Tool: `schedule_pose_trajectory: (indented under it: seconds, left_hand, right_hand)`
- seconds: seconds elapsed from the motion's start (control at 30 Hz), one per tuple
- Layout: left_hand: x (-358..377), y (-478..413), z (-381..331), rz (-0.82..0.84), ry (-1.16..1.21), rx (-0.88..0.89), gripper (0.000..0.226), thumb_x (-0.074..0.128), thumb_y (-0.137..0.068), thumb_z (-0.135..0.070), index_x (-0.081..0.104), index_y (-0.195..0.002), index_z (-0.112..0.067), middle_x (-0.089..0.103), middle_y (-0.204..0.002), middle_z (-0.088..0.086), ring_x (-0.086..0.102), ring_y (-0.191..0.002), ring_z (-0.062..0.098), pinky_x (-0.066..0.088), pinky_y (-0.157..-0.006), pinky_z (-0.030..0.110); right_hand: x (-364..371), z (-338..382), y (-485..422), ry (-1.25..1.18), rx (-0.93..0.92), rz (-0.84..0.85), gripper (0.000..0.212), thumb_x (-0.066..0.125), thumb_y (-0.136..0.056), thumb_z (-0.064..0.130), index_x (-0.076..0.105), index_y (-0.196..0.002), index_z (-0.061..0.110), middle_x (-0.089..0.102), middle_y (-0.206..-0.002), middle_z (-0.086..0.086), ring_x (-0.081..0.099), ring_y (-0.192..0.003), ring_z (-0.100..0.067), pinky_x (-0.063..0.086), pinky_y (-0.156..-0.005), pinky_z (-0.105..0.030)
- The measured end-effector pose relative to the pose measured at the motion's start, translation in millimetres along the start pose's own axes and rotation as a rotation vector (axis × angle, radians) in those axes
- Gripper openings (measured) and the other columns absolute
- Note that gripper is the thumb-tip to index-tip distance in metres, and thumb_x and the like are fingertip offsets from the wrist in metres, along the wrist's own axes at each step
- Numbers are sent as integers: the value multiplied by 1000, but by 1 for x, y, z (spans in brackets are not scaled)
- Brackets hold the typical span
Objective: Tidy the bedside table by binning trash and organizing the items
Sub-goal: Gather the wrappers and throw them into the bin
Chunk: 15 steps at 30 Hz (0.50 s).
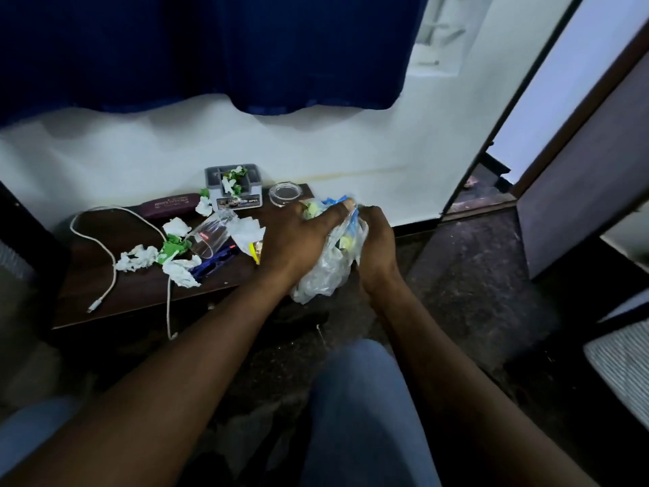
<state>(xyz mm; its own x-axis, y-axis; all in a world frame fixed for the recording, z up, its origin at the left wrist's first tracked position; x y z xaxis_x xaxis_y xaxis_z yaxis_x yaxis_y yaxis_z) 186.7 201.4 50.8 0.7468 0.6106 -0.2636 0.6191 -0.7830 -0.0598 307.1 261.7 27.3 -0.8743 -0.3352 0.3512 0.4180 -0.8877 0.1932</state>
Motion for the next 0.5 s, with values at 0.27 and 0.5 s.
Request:
schedule_pose_trajectory:
  seconds: [0.27, 0.5]
  left_hand:
    - [87, 71, -46, 81, -145, 44, 42, 54, -66, -61, 56, -58, -20, 69, -70, 2, 68, -79, 28, 49, -68, 34]
    - [179, 117, -53, 109, -228, 38, 35, 61, -85, -55, 70, -87, -21, 76, -95, 3, 69, -94, 27, 43, -72, 30]
  right_hand:
    - [-94, 18, 59, -101, 40, -147, 46, 55, -105, 39, 69, -125, 0, 67, -128, -29, 66, -120, -44, 49, -110, -52]
    - [-186, 43, 95, 38, -162, -299, 32, 68, -86, 42, 79, -105, 19, 75, -117, -18, 69, -116, -34, 51, -108, -52]
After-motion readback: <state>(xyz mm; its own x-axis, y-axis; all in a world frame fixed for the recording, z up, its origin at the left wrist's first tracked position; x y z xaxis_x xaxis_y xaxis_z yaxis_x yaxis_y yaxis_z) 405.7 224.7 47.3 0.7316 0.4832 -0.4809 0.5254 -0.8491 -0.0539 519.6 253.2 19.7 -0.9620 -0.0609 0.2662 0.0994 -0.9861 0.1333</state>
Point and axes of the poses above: each hand's wrist, its own y-axis away from the middle knuckle, its own x-axis out of the palm, z = x × y, the point moved 8 cm from there along -y, towards the middle knuckle
